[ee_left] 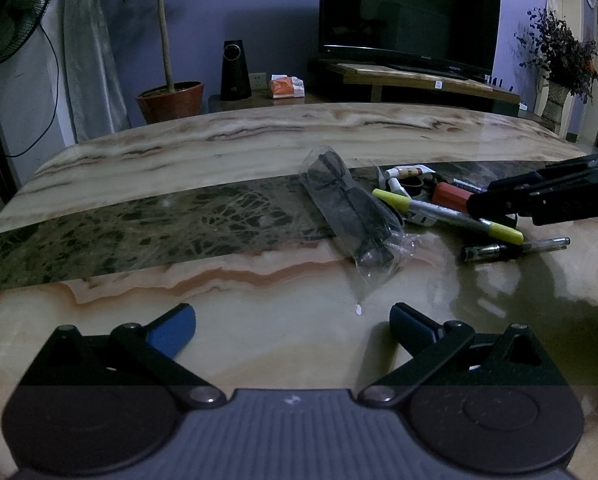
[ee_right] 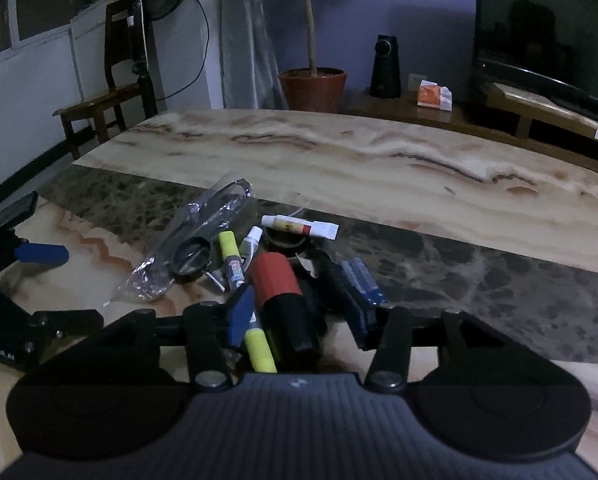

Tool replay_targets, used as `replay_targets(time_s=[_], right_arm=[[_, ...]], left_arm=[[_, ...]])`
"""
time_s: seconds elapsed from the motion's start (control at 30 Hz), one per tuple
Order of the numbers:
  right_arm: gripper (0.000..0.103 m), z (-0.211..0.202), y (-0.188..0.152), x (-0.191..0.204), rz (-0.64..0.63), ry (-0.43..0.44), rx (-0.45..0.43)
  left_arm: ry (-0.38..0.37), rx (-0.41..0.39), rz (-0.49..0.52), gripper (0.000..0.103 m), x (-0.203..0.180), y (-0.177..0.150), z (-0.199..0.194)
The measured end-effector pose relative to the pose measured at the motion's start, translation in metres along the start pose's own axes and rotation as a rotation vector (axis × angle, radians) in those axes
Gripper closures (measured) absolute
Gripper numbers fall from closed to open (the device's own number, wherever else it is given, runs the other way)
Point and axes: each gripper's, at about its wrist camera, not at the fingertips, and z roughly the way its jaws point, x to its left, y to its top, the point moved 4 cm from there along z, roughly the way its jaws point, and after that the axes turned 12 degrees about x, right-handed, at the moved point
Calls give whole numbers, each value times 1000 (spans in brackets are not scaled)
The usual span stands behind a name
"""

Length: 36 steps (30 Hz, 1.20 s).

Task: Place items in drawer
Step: 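Close the right gripper on the red-capped marker in the pile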

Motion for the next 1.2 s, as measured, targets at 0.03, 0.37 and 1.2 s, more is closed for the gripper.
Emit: replay_targets(time_s=[0.03,0.37,1.2], right_arm=[[46,1,0,0,4,5,2],[48,12,-5,12,-83,-30,51],[47,5,-8,11,-20,-11,25]], left_arm=[[0,0,0,0,0,0,0],[0,0,0,0,0,0,0],[0,0,0,0,0,0,0]])
